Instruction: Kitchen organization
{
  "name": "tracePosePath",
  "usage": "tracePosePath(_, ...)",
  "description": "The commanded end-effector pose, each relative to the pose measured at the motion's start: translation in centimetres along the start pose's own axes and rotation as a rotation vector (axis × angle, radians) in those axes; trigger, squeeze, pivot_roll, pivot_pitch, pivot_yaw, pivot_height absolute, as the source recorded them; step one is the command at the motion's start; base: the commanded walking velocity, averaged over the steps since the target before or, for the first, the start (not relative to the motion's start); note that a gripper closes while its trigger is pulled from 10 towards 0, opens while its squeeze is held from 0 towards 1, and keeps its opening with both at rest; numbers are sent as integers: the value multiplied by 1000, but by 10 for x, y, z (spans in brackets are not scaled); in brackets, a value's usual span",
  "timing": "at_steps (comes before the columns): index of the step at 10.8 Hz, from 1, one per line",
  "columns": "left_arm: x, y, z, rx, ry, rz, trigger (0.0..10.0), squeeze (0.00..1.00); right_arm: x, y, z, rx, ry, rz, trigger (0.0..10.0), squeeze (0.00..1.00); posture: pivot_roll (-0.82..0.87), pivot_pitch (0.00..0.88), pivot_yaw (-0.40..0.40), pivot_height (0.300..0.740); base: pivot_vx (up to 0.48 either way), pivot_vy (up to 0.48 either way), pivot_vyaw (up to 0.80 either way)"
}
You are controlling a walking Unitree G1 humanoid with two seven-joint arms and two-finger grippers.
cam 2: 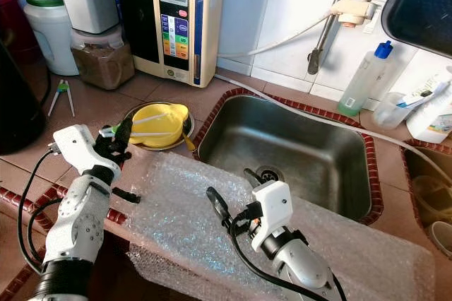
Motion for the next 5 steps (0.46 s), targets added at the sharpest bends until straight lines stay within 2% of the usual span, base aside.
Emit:
tracePosePath(1,1,-5,-1,-16,1,7,0,0,3,-5,0,-4,-5,23,10000,0,52,0,-66,740,0,0,0)
tracePosePath(3,7,-8,-1,-36,-28,-27,0,0,2,-4,0,-4,-3,30,10000,0,54,0,-66,740,0,0,0)
tracePosePath(5,8,-10,-1,-42,-25,-9,0,0,1,-4,0,-3,0,30,10000,0,53,0,-66,740,0,0,0)
Point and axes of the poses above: a point about 5 cm out from each wrist's last joint towards the gripper, its own z axis pointing back from the gripper into the wrist, its own x axis along the axis of the wrist's last joint, y = z × x, the point moved 6 cm from there along -z, pointing out of the wrist towards the gripper
